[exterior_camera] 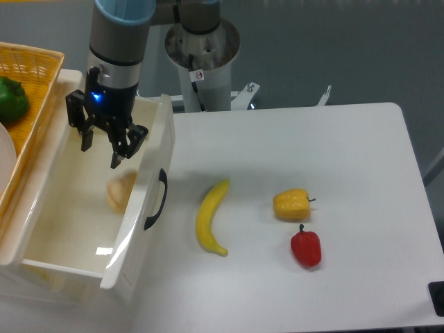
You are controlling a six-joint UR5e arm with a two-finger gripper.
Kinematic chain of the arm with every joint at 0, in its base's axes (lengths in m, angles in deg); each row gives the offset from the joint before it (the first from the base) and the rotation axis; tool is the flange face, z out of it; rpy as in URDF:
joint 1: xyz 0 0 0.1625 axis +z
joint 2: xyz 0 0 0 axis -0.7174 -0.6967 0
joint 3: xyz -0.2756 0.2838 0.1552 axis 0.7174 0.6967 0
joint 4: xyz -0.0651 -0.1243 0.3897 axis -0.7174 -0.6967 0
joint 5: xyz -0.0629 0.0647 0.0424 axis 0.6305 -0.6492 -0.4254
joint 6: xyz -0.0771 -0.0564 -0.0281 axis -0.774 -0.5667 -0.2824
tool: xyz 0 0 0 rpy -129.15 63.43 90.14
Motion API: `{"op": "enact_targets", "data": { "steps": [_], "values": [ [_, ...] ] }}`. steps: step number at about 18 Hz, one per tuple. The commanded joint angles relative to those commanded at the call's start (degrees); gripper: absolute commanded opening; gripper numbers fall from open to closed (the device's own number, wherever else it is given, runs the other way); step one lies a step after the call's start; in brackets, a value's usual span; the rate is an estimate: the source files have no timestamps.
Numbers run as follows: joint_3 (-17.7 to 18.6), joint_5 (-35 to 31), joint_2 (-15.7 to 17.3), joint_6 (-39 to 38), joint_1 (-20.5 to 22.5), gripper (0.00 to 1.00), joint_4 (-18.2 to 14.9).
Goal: Place the round bread in the upper white drawer
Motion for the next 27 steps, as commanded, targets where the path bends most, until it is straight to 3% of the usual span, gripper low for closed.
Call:
{"op": "enact_targets", "data": {
  "steps": [5, 10, 15, 23, 27],
  "values": [
    [-0.09, -0.17, 0.18, 0.26, 0.17, 0.73, 0.0],
    [-0.18, -3.16, -0.09, 1.84, 3.07, 0.98, 0.61],
    [-0.53, -5.53, -0.09, 3.34, 5.71, 1.0, 0.53],
    [0.0, -18.18, -0.26, 7.55, 8.44, 1.0, -0.17],
    [1.4, -19.16, -1.14, 7.65, 9.75, 1.0, 0.09]
  ]
}}
